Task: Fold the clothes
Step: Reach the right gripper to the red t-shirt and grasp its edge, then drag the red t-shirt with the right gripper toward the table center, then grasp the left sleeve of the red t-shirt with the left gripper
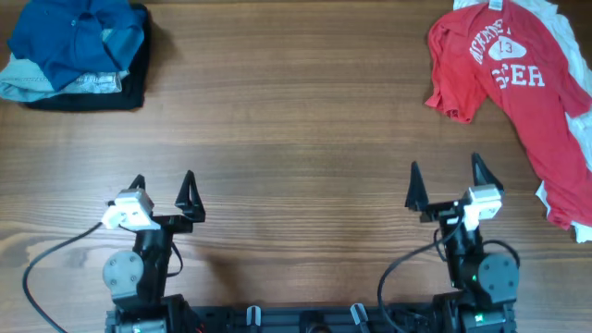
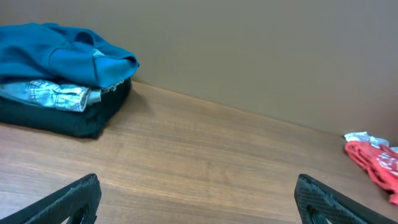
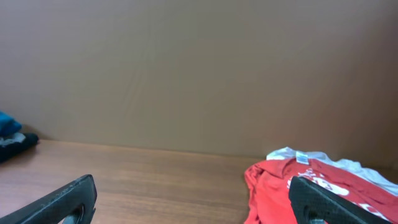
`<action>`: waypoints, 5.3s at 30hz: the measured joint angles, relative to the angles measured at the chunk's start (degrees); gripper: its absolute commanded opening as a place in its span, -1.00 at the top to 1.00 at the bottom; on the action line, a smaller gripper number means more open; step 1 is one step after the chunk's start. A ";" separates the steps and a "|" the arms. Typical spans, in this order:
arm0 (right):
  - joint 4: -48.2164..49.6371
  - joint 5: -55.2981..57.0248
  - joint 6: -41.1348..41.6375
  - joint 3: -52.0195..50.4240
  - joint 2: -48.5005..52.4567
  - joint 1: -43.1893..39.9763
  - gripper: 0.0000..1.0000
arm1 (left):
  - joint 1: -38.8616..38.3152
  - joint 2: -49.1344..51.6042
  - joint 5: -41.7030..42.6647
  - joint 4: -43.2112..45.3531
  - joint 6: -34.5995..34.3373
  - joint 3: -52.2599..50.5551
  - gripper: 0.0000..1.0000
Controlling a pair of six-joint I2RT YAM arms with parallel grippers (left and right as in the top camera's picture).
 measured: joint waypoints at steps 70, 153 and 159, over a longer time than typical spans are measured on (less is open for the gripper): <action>-40.19 6.67 5.38 79.30 113.15 -10.78 0.92 | -9.97 82.38 7.41 -30.67 5.53 58.69 -0.16; -80.13 -14.34 14.12 104.65 102.12 4.61 -0.99 | -17.16 87.47 -7.04 -52.46 7.04 58.01 -0.10; -77.11 -14.34 14.12 104.65 102.20 4.61 -0.98 | -17.16 87.69 -7.85 -48.98 4.61 53.20 -0.39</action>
